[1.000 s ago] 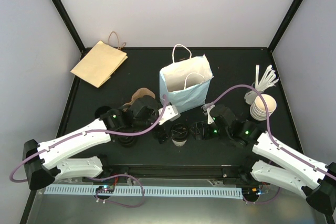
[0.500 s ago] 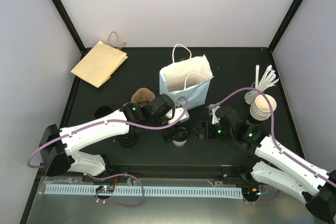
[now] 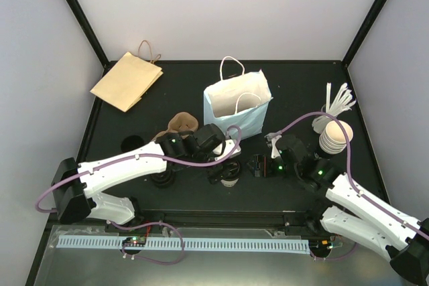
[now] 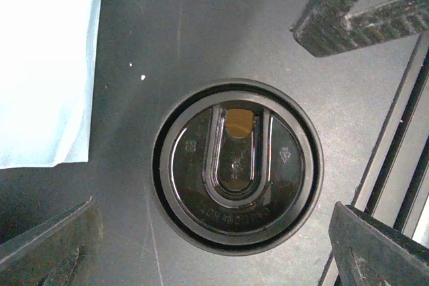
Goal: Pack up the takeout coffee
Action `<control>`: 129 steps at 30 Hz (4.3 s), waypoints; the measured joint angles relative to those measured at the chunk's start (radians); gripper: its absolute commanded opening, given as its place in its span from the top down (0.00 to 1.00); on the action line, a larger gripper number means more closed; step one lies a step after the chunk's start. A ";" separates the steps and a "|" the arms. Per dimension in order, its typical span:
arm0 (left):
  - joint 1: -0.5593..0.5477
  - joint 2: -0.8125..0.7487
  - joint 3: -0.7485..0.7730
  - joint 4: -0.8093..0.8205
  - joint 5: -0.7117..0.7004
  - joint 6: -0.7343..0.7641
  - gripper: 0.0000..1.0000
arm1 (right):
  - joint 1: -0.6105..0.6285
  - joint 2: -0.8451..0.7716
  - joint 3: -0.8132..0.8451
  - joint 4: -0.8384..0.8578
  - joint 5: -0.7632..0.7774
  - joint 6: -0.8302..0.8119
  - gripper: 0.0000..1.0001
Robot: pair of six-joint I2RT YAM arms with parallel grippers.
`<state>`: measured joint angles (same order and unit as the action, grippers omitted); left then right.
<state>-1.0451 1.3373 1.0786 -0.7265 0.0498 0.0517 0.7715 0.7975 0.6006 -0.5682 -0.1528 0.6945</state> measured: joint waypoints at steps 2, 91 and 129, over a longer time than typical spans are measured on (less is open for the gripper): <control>-0.004 0.001 0.002 -0.010 -0.003 0.000 0.05 | 0.000 0.000 0.000 0.000 0.000 0.000 0.16; -0.061 0.301 0.260 -0.243 -0.029 0.050 0.26 | -0.010 -0.053 -0.007 -0.049 0.034 0.000 0.16; -0.060 0.245 0.171 -0.157 -0.034 -0.132 0.35 | -0.015 0.019 -0.187 0.228 -0.212 0.092 0.22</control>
<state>-1.1053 1.5826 1.2495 -0.8837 0.0154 -0.0799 0.7567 0.8162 0.4133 -0.3401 -0.3653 0.7860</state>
